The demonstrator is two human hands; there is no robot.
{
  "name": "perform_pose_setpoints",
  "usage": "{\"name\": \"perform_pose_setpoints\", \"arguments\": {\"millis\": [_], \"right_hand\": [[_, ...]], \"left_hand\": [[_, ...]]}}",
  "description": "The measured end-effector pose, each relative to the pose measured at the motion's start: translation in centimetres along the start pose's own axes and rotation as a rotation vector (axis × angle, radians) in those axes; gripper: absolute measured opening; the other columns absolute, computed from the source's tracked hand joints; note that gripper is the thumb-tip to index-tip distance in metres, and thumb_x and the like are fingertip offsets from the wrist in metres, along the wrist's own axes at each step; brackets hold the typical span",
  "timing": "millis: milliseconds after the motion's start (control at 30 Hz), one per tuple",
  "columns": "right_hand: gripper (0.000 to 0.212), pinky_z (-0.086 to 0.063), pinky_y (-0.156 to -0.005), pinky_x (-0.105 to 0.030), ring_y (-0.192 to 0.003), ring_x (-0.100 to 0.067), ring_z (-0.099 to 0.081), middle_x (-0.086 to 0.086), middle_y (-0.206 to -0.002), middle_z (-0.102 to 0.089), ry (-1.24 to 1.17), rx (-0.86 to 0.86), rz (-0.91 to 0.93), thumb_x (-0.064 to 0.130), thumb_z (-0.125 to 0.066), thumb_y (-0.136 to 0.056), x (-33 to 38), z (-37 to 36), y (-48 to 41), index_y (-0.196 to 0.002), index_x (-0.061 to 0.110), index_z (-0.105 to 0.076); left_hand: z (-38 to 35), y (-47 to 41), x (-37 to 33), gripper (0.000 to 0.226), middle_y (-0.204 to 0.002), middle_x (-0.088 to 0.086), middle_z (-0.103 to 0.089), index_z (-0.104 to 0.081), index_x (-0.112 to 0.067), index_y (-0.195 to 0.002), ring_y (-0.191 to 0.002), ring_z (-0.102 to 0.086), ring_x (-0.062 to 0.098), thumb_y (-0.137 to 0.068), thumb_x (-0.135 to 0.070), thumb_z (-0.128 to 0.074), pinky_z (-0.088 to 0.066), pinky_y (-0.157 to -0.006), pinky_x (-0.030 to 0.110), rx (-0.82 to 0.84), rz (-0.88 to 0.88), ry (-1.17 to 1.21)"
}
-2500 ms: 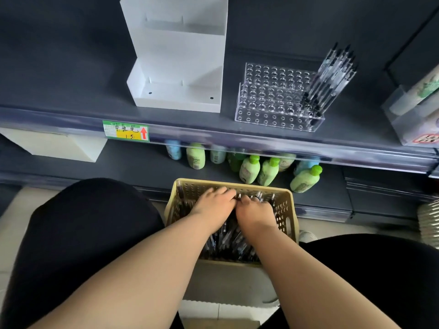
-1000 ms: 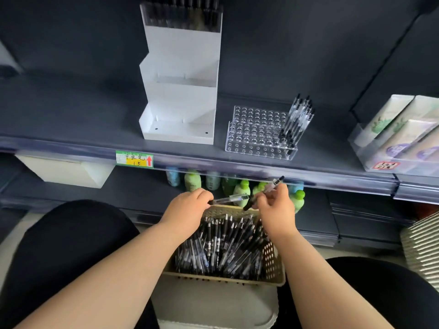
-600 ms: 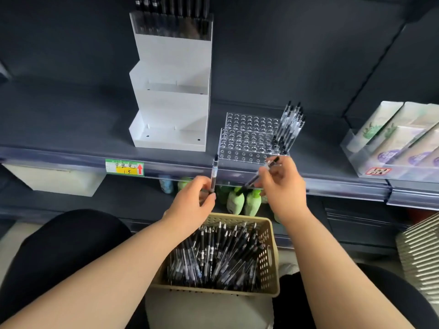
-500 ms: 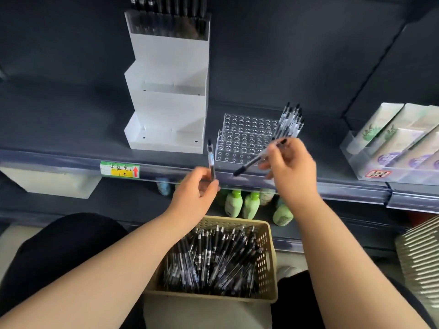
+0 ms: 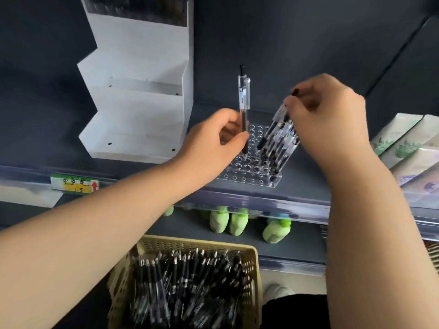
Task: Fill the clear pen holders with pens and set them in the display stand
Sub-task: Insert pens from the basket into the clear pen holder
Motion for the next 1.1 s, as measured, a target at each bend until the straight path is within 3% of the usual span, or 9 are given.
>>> {"name": "perform_pose_setpoints", "arguments": {"millis": [100,300,400,500,700,900,1100], "right_hand": [[0.007,-0.044,-0.073,-0.025,-0.078,-0.014,-0.060,0.020,-0.064,-0.053,0.071,0.031,0.012,0.029,-0.059,-0.083,-0.4,-0.3,-0.3,-0.089,0.028,-0.062],[0.008,-0.036,-0.066,-0.019,-0.073,-0.009,-0.055,0.021,-0.062,-0.050,0.147,0.056,0.006,0.027,-0.060,-0.081,-1.1,-0.7,-0.3,-0.087,0.025,-0.065],[0.006,-0.046,-0.081,-0.031,-0.084,-0.019,-0.060,0.013,-0.067,-0.057,0.192,0.088,0.009,0.027,-0.059,-0.081,-1.2,-1.3,-0.1,-0.084,0.024,-0.064],[0.010,-0.046,-0.088,-0.046,-0.095,-0.032,-0.059,0.000,-0.082,-0.066,0.244,0.108,0.036,0.029,-0.058,-0.082,-1.4,-1.8,-0.1,-0.085,0.022,-0.066],[0.019,-0.045,-0.086,-0.044,-0.095,-0.039,-0.054,-0.014,-0.092,-0.066,0.379,0.133,0.070,0.027,-0.055,-0.085,-2.0,-2.8,-0.4,-0.086,0.019,-0.072],[0.018,-0.045,-0.084,-0.044,-0.093,-0.039,-0.052,-0.013,-0.086,-0.066,0.400,0.123,0.060,0.026,-0.056,-0.084,-2.2,-2.8,-0.6,-0.081,0.018,-0.072],[0.015,-0.041,-0.084,-0.041,-0.099,-0.037,-0.048,-0.010,-0.091,-0.065,0.433,0.130,0.064,0.027,-0.058,-0.083,-2.1,-2.3,-0.5,-0.080,0.022,-0.072]], "left_hand": [[-0.9,-0.2,0.7,0.015,-0.089,-0.012,-0.064,-0.060,-0.025,-0.097,-0.082,-0.061,0.000,-0.085,-0.020,-0.066,-0.048,-0.075,0.013,0.010,0.006,0.013],[-0.8,0.0,2.2,0.014,-0.088,-0.012,-0.065,-0.060,-0.026,-0.092,-0.083,-0.063,0.004,-0.083,-0.018,-0.067,-0.049,-0.077,0.017,-0.014,0.050,0.049],[0.0,-0.4,2.1,0.015,-0.089,-0.011,-0.067,-0.061,-0.026,-0.093,-0.084,-0.063,0.003,-0.083,-0.016,-0.067,-0.049,-0.077,0.016,-0.045,0.051,0.083],[0.2,-0.5,2.0,0.016,-0.090,-0.009,-0.067,-0.063,-0.020,-0.098,-0.084,-0.064,0.007,-0.083,-0.015,-0.067,-0.052,-0.080,0.022,-0.042,0.062,0.105],[-0.2,-0.3,2.1,0.015,-0.088,-0.010,-0.066,-0.063,-0.020,-0.097,-0.082,-0.064,0.006,-0.083,-0.015,-0.066,-0.050,-0.079,0.021,-0.012,0.065,0.100],[-0.5,-0.4,2.2,0.015,-0.088,-0.008,-0.067,-0.063,-0.019,-0.097,-0.082,-0.064,0.007,-0.083,-0.015,-0.067,-0.052,-0.080,0.025,-0.003,0.060,0.108],[-1.3,-0.2,2.4,0.015,-0.087,-0.009,-0.067,-0.063,-0.020,-0.096,-0.083,-0.064,0.006,-0.082,-0.014,-0.068,-0.051,-0.078,0.020,0.009,0.059,0.109]]}}
Point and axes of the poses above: each hand's wrist, its own y-axis away from the middle knuckle, its own z-axis out of the back of the hand, x = y × z, the point moved 5 cm from there along -y, towards the middle knuckle
